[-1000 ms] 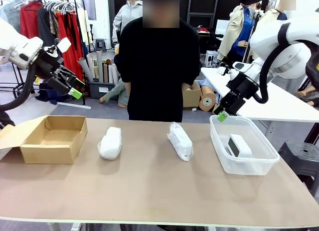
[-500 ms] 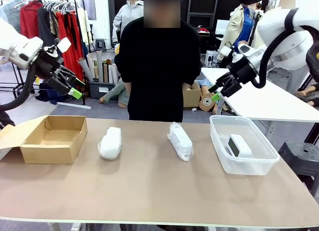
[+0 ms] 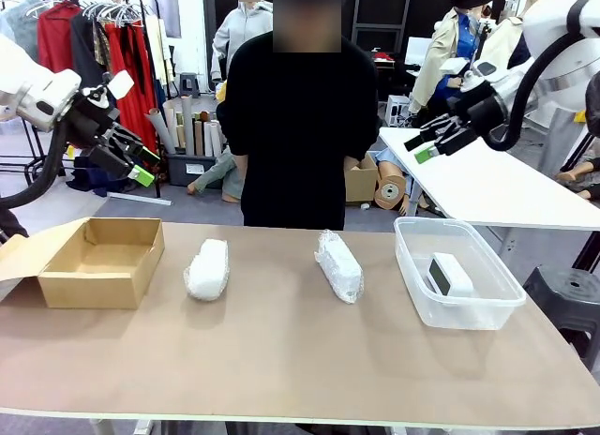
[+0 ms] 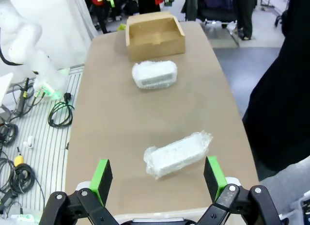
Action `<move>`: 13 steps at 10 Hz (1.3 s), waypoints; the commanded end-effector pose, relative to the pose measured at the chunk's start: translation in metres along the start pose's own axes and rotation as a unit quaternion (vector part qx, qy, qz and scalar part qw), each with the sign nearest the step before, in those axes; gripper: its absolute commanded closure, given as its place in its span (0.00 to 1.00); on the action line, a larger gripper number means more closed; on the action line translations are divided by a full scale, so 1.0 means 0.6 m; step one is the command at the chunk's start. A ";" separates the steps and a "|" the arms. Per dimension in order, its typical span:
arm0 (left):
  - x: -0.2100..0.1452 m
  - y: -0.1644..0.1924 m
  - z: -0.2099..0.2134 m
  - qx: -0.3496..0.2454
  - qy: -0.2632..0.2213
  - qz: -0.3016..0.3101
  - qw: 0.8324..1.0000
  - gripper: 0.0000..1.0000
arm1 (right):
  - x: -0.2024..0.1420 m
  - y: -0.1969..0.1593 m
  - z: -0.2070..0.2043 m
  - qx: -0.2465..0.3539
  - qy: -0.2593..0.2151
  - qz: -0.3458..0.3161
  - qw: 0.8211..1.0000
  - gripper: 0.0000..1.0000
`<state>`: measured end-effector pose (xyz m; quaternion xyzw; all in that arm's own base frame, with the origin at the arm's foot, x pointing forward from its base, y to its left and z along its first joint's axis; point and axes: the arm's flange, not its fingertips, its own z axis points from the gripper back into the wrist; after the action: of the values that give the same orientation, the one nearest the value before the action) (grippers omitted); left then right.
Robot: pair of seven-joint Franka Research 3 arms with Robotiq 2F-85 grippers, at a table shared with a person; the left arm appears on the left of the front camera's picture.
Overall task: Separate and place wrapped and unwrapped clocks.
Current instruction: Pick up the Digital clock indicated by the person.
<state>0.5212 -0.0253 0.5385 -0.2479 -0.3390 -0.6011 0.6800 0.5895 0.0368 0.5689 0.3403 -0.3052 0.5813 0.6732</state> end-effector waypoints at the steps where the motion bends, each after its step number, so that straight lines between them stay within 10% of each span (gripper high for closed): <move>1: 0.003 0.000 0.002 0.002 -0.002 0.002 1.000 0.00 | 0.004 -0.001 0.018 0.001 -0.008 0.026 1.000 0.00; 13: 0.003 0.000 0.002 0.002 -0.002 0.002 1.000 0.00 | -0.008 0.010 0.035 0.000 0.048 0.055 0.997 0.00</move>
<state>0.5213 -0.0253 0.5386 -0.2479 -0.3390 -0.6011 0.6800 0.5839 0.0167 0.5764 0.2920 -0.2927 0.6311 0.6564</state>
